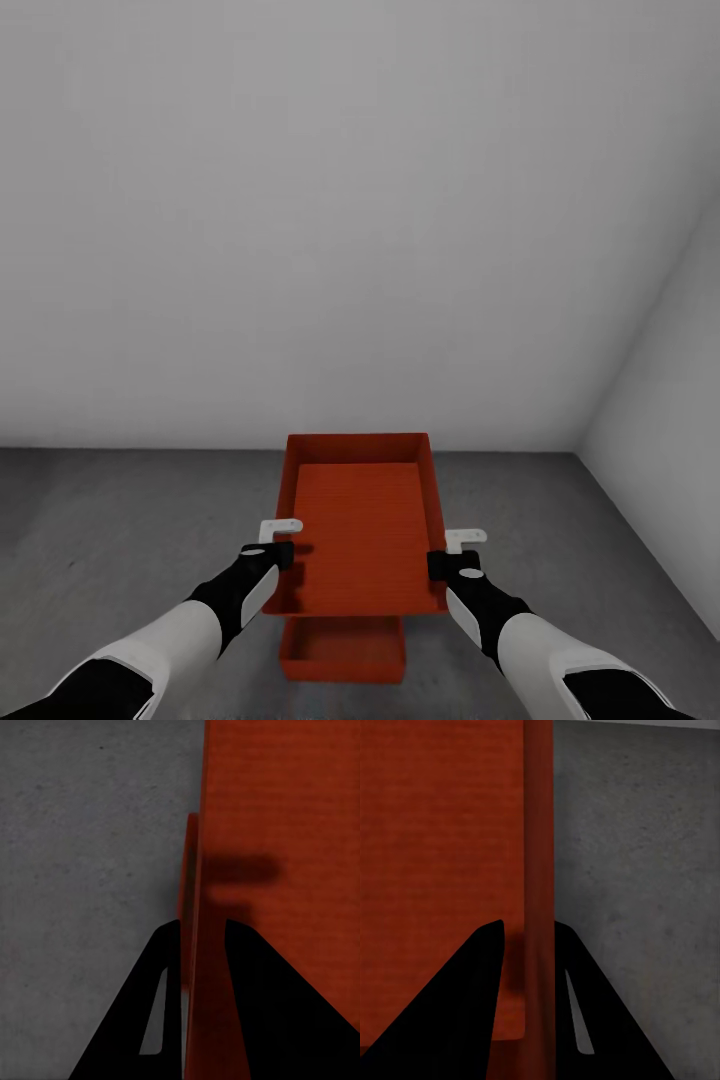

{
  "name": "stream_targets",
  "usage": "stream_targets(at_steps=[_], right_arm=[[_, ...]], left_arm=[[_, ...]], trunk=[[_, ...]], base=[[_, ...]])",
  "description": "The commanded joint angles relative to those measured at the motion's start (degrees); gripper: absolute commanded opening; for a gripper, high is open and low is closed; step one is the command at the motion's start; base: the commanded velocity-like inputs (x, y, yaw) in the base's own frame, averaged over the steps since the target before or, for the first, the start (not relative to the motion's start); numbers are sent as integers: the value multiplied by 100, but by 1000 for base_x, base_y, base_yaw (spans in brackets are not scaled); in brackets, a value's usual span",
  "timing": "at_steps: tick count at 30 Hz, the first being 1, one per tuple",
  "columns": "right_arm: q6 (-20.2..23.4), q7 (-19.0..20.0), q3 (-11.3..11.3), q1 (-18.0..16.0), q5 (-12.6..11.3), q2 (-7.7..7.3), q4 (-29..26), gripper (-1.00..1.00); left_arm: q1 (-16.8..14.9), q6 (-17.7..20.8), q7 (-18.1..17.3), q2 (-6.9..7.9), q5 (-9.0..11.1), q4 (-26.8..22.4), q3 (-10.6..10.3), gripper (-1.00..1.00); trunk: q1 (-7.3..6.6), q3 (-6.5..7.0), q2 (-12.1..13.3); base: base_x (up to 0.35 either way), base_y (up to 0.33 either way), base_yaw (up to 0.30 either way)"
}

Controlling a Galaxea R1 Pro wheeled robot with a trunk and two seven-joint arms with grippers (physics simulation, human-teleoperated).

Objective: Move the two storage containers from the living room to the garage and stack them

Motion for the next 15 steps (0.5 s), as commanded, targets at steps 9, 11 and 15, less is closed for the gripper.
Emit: stream_targets(at_steps=[9,11,15], right_arm=[[-10,49,28,0,-54,1,16,-100],[-10,49,27,0,-56,1,16,-100],[-15,49,28,0,-51,1,16,-100]], left_arm=[[-9,-91,109,324,-132,-26,328,-100],[-9,-91,109,324,-132,-25,327,-100],[-9,-91,109,324,-133,-24,327,-100]], trunk=[[1,-91,-8],[1,-110,-8],[1,-147,-8]], base=[[0,0,0],[0,0,0],[0,0,0]])
